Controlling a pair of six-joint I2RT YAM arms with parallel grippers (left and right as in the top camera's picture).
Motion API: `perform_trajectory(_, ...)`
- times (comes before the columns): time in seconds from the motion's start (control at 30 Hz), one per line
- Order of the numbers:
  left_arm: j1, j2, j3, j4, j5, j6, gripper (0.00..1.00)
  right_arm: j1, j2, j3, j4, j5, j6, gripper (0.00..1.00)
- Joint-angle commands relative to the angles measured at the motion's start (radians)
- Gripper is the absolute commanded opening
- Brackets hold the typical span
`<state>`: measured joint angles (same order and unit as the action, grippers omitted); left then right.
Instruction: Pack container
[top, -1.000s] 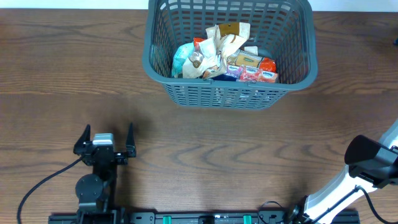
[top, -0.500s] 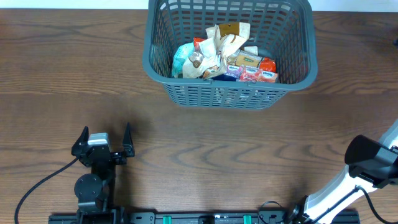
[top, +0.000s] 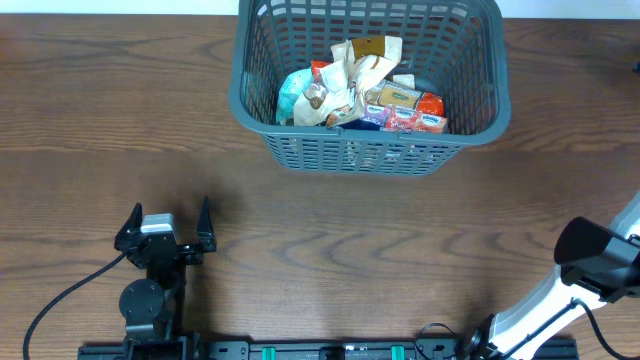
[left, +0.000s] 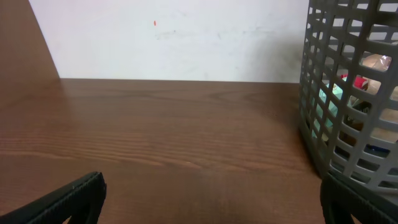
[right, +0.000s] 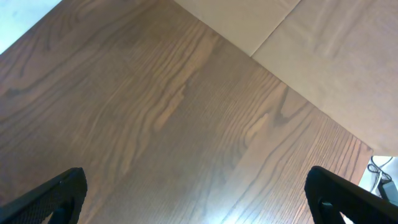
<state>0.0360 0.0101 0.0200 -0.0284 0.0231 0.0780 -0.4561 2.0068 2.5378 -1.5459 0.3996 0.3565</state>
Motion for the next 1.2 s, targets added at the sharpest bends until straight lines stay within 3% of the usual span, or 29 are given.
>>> perform_trajectory(0.0, 0.005, -0.006, -0.016, -0.043, -0.015, -0.008, 0.99, -0.002, 0.01, -0.003, 0.001, 0.011, 0.013, 0.99)
perform_trajectory(0.53, 0.005, -0.006, -0.016, -0.043, -0.015, -0.008, 0.99, 0.0, -0.005, -0.006, 0.001, 0.011, 0.013, 0.99)
perform_trajectory(0.93, 0.005, -0.006, -0.016, -0.043, -0.015, -0.008, 0.99, 0.096, -0.163, -0.006, -0.011, 0.016, -0.001, 0.99)
perform_trajectory(1.07, 0.005, -0.006, -0.016, -0.043, -0.015, -0.008, 0.99, 0.18, -0.219, -0.039, 0.091, 0.108, -0.016, 0.99)
perform_trajectory(1.17, 0.005, -0.006, -0.016, -0.043, -0.015, -0.008, 0.99, 0.235, -0.285, -0.145, 0.259, 0.08, -0.013, 0.99)
